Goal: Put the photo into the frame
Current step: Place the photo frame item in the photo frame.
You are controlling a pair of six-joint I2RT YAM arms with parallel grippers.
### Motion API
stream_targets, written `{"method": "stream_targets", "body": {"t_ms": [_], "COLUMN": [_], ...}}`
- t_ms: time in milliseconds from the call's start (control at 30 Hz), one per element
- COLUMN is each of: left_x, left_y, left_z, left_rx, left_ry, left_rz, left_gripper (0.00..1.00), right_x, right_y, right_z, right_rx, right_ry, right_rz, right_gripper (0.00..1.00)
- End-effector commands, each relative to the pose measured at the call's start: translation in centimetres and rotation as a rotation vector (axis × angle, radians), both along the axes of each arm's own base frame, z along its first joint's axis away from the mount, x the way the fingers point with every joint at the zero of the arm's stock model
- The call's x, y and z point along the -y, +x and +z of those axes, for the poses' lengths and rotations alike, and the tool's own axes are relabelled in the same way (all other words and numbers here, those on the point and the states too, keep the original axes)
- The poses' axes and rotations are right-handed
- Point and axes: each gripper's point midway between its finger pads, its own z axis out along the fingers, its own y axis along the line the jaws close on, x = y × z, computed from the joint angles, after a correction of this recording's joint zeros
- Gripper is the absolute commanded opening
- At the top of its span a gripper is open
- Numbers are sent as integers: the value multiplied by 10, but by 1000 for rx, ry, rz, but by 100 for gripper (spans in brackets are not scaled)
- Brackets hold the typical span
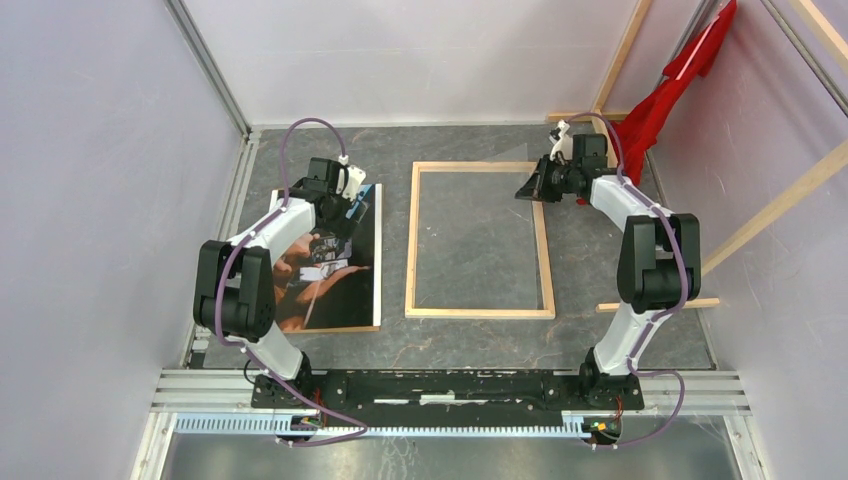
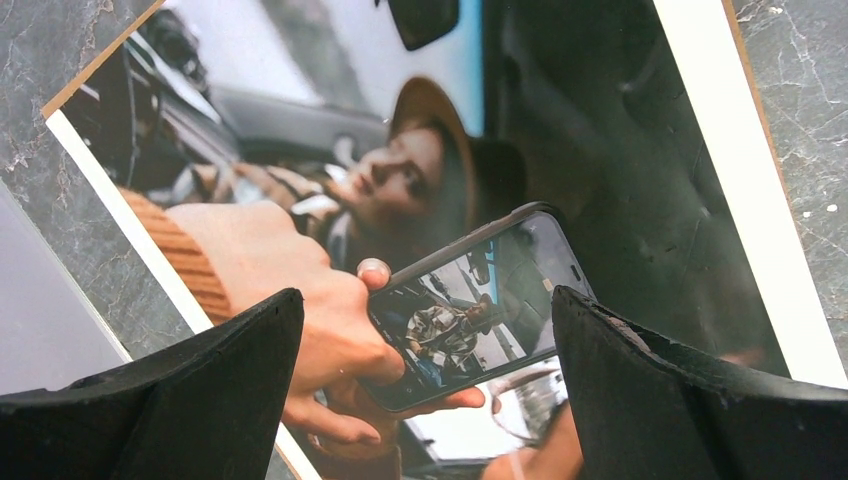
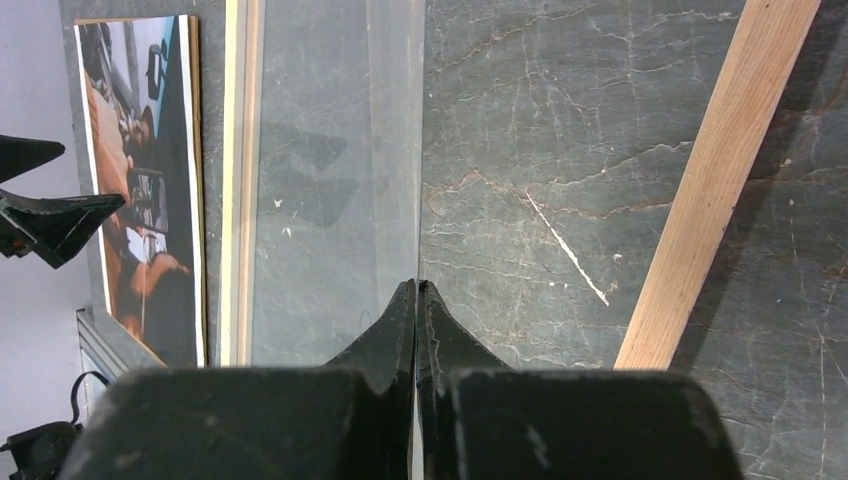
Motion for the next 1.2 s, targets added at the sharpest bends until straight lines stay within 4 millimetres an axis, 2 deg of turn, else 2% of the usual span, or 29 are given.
{"method": "stream_targets", "body": {"t_ms": [0,200,633,1167], "left_x": [1,0,-1,-1], "left_y": [7,7,8,7], "left_z": [5,6,8,9], "left_rx": [39,44,47,51], "left_ry": [0,7,13,14], "left_rz": [10,12,11,14], "left_gripper": [100,100,100,100], "right_x": [1,-2,-5,-6], "right_y": [12,11,18,13], "right_z": [21,14,26,16], "right_rx": [67,32,37,5], "right_ry": [24,18,5,21], "right_rz": [36,93,178,176], "right_gripper": [0,0,0,0]}}
